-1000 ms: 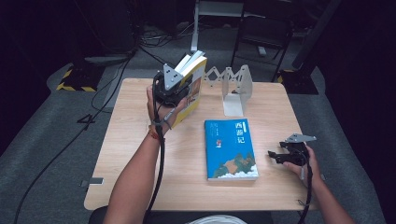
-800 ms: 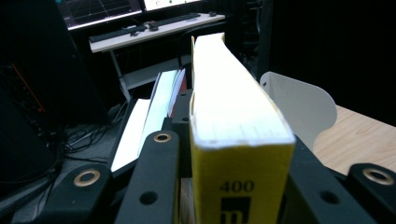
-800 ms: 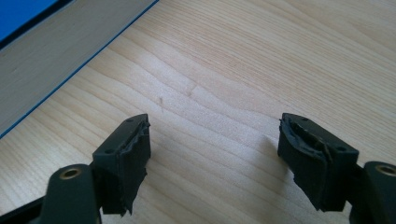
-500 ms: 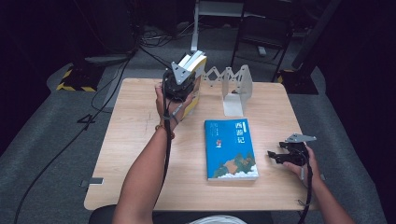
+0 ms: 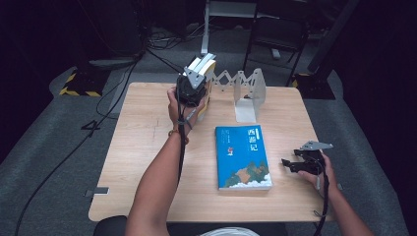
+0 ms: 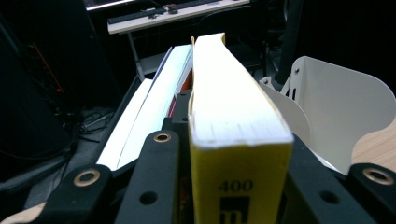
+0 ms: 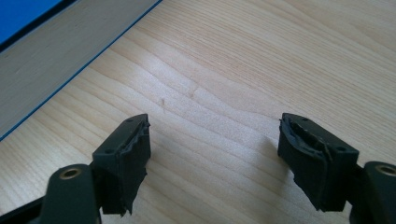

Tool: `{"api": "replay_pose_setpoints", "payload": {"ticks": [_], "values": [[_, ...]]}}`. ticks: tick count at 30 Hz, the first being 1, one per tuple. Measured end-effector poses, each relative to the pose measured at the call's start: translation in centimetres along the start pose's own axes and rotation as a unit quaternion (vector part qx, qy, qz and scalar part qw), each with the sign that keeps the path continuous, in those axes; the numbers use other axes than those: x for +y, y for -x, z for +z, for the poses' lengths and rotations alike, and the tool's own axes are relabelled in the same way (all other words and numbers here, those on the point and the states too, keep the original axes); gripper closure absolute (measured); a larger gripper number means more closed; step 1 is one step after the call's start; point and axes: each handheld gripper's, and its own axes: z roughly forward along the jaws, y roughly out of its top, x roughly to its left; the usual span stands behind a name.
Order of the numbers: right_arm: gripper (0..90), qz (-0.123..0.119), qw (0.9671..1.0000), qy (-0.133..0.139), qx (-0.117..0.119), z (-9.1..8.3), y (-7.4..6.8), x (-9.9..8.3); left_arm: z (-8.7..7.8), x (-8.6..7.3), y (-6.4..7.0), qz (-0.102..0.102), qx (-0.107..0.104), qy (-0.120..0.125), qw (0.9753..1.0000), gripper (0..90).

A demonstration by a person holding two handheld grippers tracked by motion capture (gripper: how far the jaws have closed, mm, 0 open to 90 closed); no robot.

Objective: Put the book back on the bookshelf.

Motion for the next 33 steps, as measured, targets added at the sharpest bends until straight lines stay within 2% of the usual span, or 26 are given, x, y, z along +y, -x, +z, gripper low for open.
{"api": "replay_pose_setpoints", "payload": {"ticks": [4,7,12,19,23,31,33], "values": [[26.1,0.001,1.0,0.0,0.0,0.0,0.0,0.0,0.2,-0.1,0.6,0.006,-0.009,0.0,0.9999,74.2],[26.1,-0.001,1.0,0.0,0.0,0.0,0.0,0.0,0.4,-0.3,1.3,0.002,-0.022,-0.004,0.9998,74.2],[26.2,0.001,1.0,0.0,0.0,0.0,0.0,0.0,0.8,-0.5,2.2,-0.002,-0.027,-0.004,0.9996,74.2],[26.5,0.0,1.0,0.001,0.0,0.0,-0.1,0.0,2.6,-0.7,3.3,-0.011,-0.02,-0.002,0.9997,74.2],[26.4,0.002,1.0,0.001,0.001,0.0,0.0,0.0,4.4,-0.7,4.2,-0.004,0.001,-0.007,1.0,74.1],[26.2,0.002,1.0,0.002,0.004,0.0,0.0,-0.1,6.2,-0.2,4.0,-0.009,0.016,-0.005,0.9998,74.1],[26.2,0.001,1.0,0.002,0.003,0.0,0.0,-0.1,6.7,-0.2,3.8,-0.004,0.018,-0.007,0.9998,74.0]]}}
